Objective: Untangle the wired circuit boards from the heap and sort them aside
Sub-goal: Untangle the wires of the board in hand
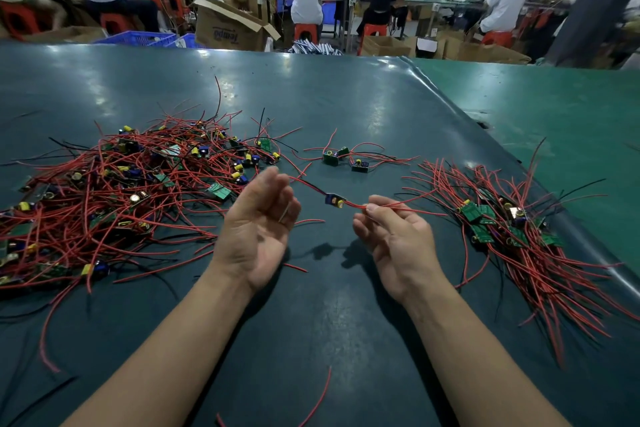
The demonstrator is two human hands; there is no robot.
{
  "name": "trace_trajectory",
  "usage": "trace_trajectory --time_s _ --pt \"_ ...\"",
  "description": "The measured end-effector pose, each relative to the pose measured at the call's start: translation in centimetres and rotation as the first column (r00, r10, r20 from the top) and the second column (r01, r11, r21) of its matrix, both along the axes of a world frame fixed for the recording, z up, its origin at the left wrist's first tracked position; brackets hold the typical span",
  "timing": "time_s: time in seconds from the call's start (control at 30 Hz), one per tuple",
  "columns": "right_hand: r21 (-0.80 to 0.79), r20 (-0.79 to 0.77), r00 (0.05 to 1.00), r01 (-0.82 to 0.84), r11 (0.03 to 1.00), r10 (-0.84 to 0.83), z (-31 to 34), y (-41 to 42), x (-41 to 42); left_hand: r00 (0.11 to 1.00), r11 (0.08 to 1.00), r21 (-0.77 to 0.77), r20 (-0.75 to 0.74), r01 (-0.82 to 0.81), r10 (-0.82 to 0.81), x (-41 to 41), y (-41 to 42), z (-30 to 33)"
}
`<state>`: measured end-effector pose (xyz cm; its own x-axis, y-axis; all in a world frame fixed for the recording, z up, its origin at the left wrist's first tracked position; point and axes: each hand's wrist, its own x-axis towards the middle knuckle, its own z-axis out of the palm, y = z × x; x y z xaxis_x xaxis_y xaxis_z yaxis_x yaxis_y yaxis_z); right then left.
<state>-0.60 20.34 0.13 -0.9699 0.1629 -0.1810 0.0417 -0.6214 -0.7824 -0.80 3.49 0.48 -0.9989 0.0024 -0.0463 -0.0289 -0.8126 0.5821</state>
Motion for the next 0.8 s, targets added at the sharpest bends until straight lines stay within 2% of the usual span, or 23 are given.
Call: trace_trajectory --time_s 0.1,0.2,0.27,0.37,0.43,0.53,0.63,0.8 --pt "-0.055 0.017 1.000 0.027 0.998 -0.026 0.1 0.1 -0.1 0.996 0.978 0.187 -0.036 0.087 -0.082 -0.1 -1.1 0.0" --pt "-0.162 0.053 0.998 0.043 0.986 -0.035 0.3 0.3 -0.2 0.989 0.956 0.258 0.000 0.143 -0.148 -0.3 -1.5 0.0" --pt "-0.217 0.061 0.998 0.014 0.976 -0.001 0.3 0.4 -0.2 0.970 0.967 0.156 0.101 0.203 -0.220 -0.2 -1.1 0.1" --pt "-0.232 0.056 0.994 -0.081 0.969 0.096 0.4 0.3 0.0 0.948 0.954 -0.120 0.201 0.275 -0.248 0.5 0.8 0.1" --pt "-0.177 0.054 0.988 -0.136 0.975 0.147 0.5 0.1 0.1 0.964 0.921 -0.293 0.145 0.255 -0.221 0.7 1.8 -0.2" --pt "-0.014 0.041 0.991 -0.130 0.991 0.130 0.4 0.0 0.3 0.994 0.879 -0.466 0.039 0.105 -0.098 0.5 2.2 -0.6" --pt "0.070 0.017 0.994 -0.112 0.991 0.111 0.3 0.0 0.3 0.999 0.848 -0.529 -0.013 0.037 -0.051 0.4 2.3 -0.9" --pt "0.158 0.011 0.982 -0.185 0.970 0.186 -0.1 -0.7 0.6 0.996 0.829 -0.558 -0.039 0.044 -0.079 0.4 2.2 -1.4"
